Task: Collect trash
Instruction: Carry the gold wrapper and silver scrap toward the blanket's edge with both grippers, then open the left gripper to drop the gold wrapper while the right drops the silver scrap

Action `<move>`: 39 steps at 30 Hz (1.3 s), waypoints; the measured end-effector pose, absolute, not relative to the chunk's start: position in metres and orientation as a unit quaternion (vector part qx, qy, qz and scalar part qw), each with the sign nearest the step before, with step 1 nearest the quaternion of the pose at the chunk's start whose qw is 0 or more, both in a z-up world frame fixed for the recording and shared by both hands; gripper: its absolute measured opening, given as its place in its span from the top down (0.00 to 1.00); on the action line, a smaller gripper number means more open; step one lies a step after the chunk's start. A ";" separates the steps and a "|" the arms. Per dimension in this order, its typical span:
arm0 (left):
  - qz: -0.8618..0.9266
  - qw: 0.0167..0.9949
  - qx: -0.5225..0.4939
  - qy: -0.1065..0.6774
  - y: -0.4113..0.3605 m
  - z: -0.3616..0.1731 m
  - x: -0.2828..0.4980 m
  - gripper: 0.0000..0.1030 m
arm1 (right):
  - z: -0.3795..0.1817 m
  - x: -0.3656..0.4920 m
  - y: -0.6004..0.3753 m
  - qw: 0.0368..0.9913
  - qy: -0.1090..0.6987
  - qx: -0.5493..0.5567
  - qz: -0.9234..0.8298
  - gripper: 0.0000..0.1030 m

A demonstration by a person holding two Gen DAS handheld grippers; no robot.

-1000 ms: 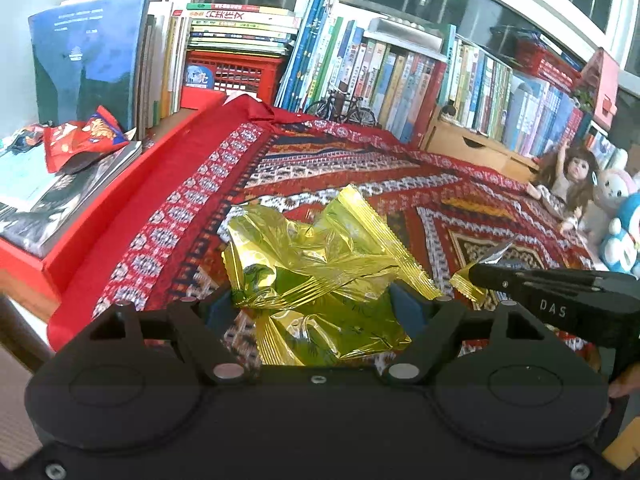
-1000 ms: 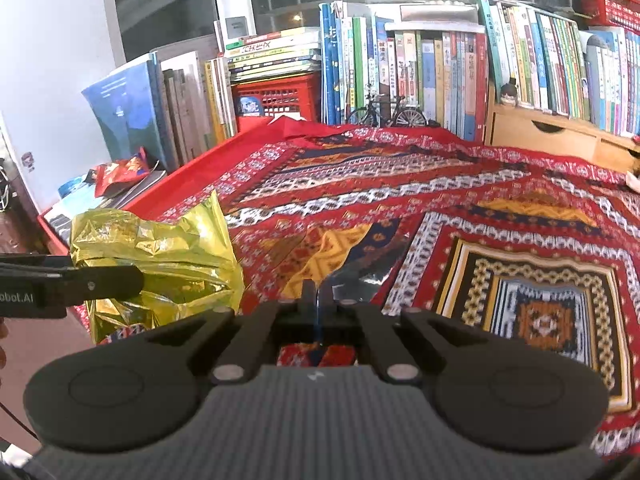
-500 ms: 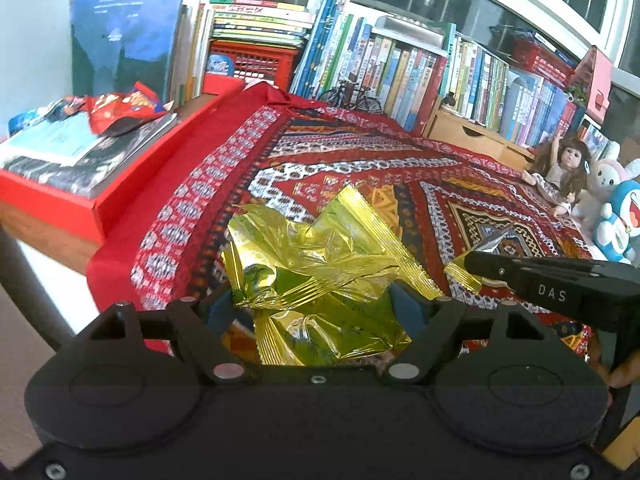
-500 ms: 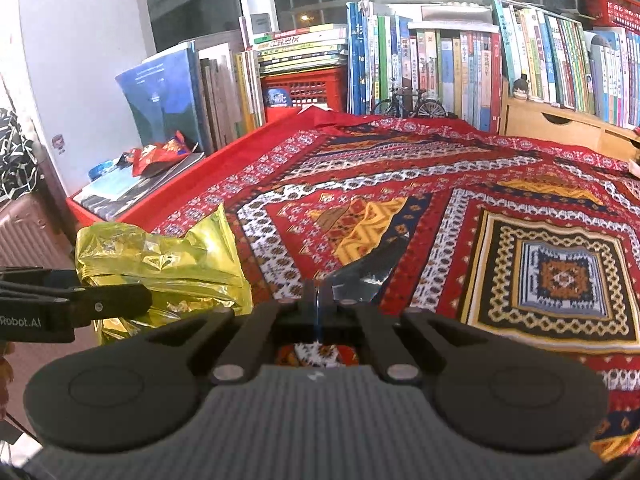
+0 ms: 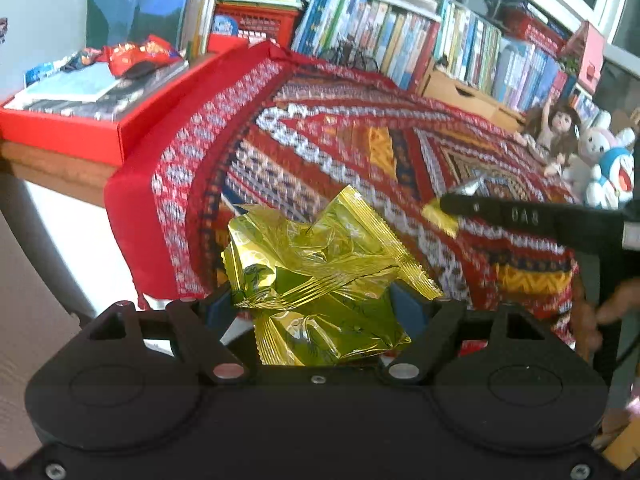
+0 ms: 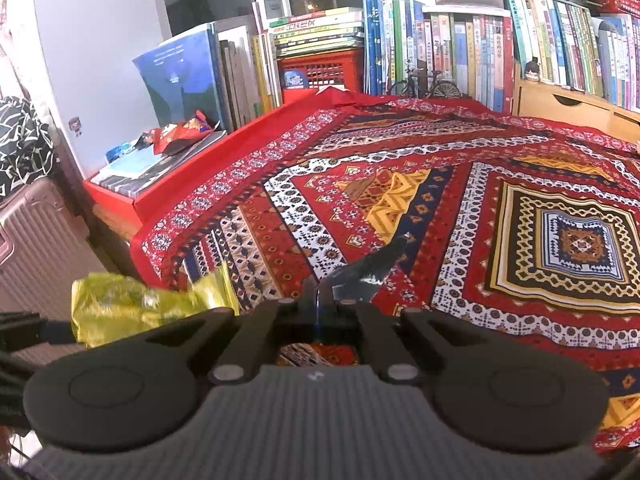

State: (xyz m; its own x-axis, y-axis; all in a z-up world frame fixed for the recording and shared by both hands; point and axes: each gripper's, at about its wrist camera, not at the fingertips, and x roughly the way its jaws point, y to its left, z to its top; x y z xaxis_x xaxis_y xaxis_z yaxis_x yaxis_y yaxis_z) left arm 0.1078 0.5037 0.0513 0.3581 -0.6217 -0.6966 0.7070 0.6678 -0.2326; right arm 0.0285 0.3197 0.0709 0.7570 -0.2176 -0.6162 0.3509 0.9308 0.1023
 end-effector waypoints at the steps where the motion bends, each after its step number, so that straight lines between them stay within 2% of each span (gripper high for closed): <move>1: -0.405 0.820 0.057 0.401 0.504 0.049 0.106 0.24 | 0.070 0.029 0.320 0.931 0.314 0.108 -0.152 0.98; 6: -0.407 0.815 0.062 0.408 0.503 0.044 0.105 0.22 | 0.070 0.031 0.323 0.931 0.316 0.104 -0.148 0.98; 11: -0.403 0.813 0.056 0.416 0.500 0.042 0.113 0.15 | 0.070 0.031 0.321 0.930 0.316 0.105 -0.155 0.98; 13: -0.404 0.811 0.057 0.419 0.499 0.042 0.116 0.05 | 0.071 0.029 0.321 0.930 0.315 0.102 -0.157 0.98; 14: -0.404 0.812 0.059 0.417 0.499 0.042 0.116 0.04 | 0.071 0.029 0.321 0.930 0.315 0.101 -0.159 0.98; 39: -0.375 0.835 0.036 0.400 0.491 0.050 0.157 0.02 | 0.063 0.023 0.363 0.926 0.361 0.081 -0.078 0.96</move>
